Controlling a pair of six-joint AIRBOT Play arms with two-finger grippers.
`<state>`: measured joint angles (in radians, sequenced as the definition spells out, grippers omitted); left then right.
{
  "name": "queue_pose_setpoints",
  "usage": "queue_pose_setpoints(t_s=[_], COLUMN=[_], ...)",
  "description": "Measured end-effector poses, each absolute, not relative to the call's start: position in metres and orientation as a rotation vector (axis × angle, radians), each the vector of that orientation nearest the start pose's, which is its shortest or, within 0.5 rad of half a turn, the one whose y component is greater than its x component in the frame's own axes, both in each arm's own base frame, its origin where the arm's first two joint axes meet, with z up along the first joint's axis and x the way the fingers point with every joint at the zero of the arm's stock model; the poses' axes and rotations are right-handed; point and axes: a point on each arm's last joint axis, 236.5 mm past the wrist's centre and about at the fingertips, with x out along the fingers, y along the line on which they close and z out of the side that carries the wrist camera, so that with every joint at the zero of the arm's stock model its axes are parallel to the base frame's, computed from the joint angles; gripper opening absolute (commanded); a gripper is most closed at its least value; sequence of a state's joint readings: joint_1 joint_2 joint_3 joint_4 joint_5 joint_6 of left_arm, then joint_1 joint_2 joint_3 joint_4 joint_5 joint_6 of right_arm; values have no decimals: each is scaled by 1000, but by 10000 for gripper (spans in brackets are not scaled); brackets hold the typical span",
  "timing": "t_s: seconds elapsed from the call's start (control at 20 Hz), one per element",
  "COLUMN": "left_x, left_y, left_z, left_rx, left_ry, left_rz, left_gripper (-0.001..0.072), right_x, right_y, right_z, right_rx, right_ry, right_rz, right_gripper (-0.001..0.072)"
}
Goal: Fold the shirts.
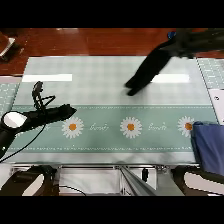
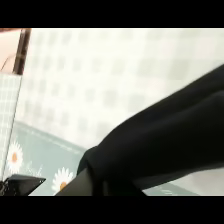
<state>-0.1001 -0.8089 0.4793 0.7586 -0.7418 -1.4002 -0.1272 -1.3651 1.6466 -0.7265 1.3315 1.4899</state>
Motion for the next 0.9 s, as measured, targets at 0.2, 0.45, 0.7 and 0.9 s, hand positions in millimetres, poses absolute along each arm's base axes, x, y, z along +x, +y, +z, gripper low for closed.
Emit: queue_pose_setpoints(t_s=[0.2,0.45,0.7,0.9], left_x=[286,283,285,289], left_y=[-149,-151,-149,-148], left_z=[-5,-6,-5,-3], left_rx=[-628,-627,-628,-638], left_ry=[1041,1056,1046,1026], left_rz=[-358,-366,-361,-352], left_gripper=[24,24,24,24], right_x=[424,367,278,202], right_y=[33,-58,-123,-149], right_z=[251,254,220,192], right_rx=[642,633,603,651], right_ry=[821,848,1024,1113], right_rz=[370,69,-275,-530], right_gripper=[22,22,22,23])
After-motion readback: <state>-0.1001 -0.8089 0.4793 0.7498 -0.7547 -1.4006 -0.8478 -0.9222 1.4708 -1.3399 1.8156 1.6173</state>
